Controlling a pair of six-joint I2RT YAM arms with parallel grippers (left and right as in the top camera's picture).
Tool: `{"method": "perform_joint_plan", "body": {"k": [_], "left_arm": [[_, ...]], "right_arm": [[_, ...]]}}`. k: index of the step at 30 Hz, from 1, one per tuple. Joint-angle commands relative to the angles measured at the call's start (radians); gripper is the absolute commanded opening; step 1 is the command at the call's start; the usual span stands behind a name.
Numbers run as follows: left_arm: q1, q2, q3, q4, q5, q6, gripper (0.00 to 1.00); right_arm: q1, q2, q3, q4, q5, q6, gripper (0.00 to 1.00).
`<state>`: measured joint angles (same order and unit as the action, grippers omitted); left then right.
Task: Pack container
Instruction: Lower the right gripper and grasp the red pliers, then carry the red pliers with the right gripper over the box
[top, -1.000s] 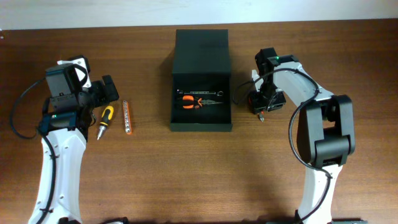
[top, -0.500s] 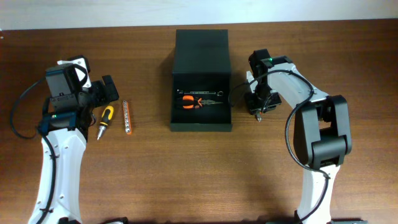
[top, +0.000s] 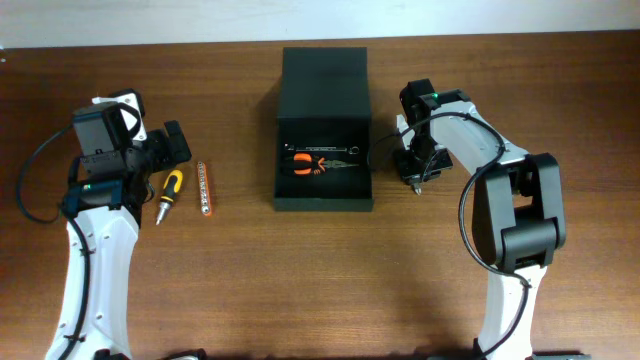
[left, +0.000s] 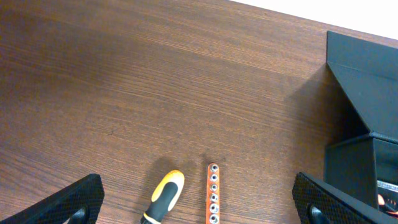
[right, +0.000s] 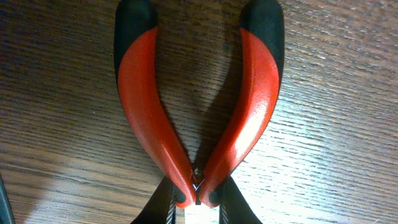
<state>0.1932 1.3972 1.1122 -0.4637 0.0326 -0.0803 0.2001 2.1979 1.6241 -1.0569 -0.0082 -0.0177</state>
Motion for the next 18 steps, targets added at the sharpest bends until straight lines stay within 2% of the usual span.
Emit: {"method": "perform_joint_plan", "body": {"k": [1, 18], "left_arm": [[0.006, 0.003, 0.02, 0.002, -0.004, -0.01, 0.99], [0.006, 0.003, 0.02, 0.002, -0.004, -0.01, 0.99]], "right_arm": [[0.007, 0.009, -0.007, -0.014, 0.003, 0.012, 0.12], [0.008, -0.153, 0.187, -0.072, 0.051, 0.027, 0.1]]}}
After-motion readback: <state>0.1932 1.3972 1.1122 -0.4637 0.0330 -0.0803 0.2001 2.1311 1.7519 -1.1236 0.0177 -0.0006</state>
